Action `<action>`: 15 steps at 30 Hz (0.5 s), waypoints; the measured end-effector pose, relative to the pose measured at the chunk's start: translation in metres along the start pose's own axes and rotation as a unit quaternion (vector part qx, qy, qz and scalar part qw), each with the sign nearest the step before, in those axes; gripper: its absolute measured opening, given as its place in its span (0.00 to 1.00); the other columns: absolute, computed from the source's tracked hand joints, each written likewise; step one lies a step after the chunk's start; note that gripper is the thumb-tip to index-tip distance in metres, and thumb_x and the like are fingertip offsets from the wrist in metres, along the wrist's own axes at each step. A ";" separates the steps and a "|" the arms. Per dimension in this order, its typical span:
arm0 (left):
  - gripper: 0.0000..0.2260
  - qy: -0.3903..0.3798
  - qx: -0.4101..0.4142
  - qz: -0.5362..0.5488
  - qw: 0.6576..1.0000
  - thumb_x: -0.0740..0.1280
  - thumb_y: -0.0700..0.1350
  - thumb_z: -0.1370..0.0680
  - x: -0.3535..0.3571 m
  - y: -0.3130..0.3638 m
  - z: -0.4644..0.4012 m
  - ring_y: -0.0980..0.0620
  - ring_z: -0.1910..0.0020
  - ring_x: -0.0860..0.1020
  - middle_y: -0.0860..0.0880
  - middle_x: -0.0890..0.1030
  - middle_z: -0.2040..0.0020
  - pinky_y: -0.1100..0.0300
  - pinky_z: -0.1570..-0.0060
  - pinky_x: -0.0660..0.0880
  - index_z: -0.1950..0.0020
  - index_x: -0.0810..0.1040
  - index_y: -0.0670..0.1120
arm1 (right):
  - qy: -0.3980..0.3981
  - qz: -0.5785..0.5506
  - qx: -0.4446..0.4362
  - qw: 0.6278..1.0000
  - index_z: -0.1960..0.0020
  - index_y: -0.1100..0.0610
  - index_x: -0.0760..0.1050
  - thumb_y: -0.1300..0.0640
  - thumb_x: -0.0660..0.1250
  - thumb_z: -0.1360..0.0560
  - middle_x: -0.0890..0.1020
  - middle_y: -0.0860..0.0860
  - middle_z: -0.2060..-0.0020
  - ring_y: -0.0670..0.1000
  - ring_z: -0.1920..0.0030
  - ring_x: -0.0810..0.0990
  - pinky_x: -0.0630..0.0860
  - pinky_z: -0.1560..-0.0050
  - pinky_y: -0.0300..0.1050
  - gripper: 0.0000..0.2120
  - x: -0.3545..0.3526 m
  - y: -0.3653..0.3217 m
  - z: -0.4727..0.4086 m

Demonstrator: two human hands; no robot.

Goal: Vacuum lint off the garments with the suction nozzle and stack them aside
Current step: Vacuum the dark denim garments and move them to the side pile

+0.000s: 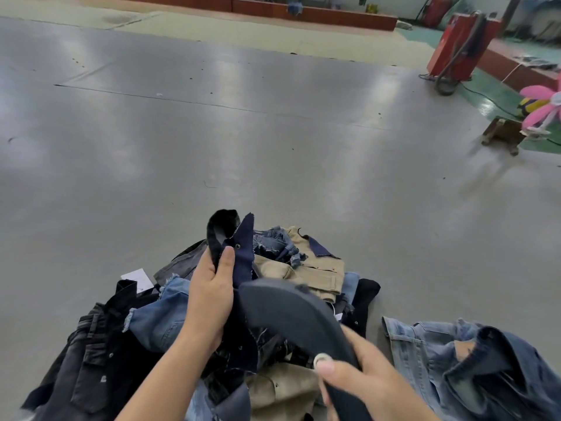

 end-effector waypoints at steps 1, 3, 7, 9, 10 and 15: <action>0.07 0.001 -0.001 -0.001 1.000 0.61 0.50 0.19 -0.001 -0.001 0.000 0.50 0.60 0.78 0.52 0.83 0.59 0.55 0.59 0.73 0.50 0.78 0.52 | -0.006 0.025 -0.004 1.000 0.41 0.34 0.72 0.45 0.69 0.31 0.82 0.39 0.47 0.40 0.48 0.81 0.74 0.52 0.28 0.19 0.004 0.002 0.000; 0.07 -0.006 -0.022 0.023 0.999 0.61 0.51 0.19 -0.001 -0.002 -0.001 0.52 0.62 0.78 0.51 0.83 0.59 0.56 0.60 0.73 0.49 0.79 0.52 | -0.001 0.027 -0.007 1.000 0.40 0.35 0.72 0.45 0.69 0.31 0.82 0.38 0.46 0.38 0.46 0.80 0.73 0.52 0.28 0.20 0.008 0.004 -0.004; 0.12 -0.023 -0.157 0.101 0.982 0.61 0.52 0.19 -0.002 -0.011 0.001 0.53 0.66 0.82 0.49 0.85 0.60 0.60 0.68 0.77 0.44 0.78 0.47 | 0.088 -0.086 -0.015 0.992 0.48 0.51 0.77 0.49 0.73 0.32 0.79 0.55 0.69 0.54 0.73 0.78 0.75 0.70 0.44 0.14 -0.009 -0.004 -0.011; 0.16 -0.066 -0.219 0.173 0.958 0.64 0.55 0.22 0.001 -0.008 0.005 0.50 0.57 0.84 0.47 0.85 0.54 0.57 0.59 0.79 0.45 0.81 0.45 | 0.134 -0.135 -0.017 0.982 0.48 0.56 0.76 0.51 0.75 0.32 0.77 0.57 0.72 0.55 0.76 0.75 0.74 0.74 0.45 0.16 -0.020 -0.002 -0.012; 0.16 -0.102 -0.212 0.212 0.949 0.65 0.54 0.25 0.004 0.002 0.005 0.49 0.54 0.84 0.45 0.85 0.52 0.56 0.56 0.80 0.47 0.83 0.45 | 0.149 -0.144 -0.020 0.978 0.48 0.55 0.77 0.51 0.75 0.32 0.77 0.56 0.72 0.55 0.76 0.76 0.74 0.74 0.44 0.16 -0.024 -0.001 -0.011; 0.09 -0.159 -0.172 0.133 0.963 0.67 0.38 0.27 0.007 0.008 0.010 0.48 0.65 0.82 0.42 0.84 0.59 0.57 0.64 0.80 0.48 0.81 0.40 | 0.157 -0.151 -0.032 0.976 0.51 0.53 0.78 0.51 0.71 0.33 0.75 0.60 0.70 0.58 0.75 0.75 0.74 0.73 0.46 0.13 -0.023 0.004 -0.009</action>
Point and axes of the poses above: each hand's wrist, its own z-axis away from the middle knuckle, its own x-axis out of the palm, y = z × x, the point moved 7 cm from there along -z, towards the middle knuckle
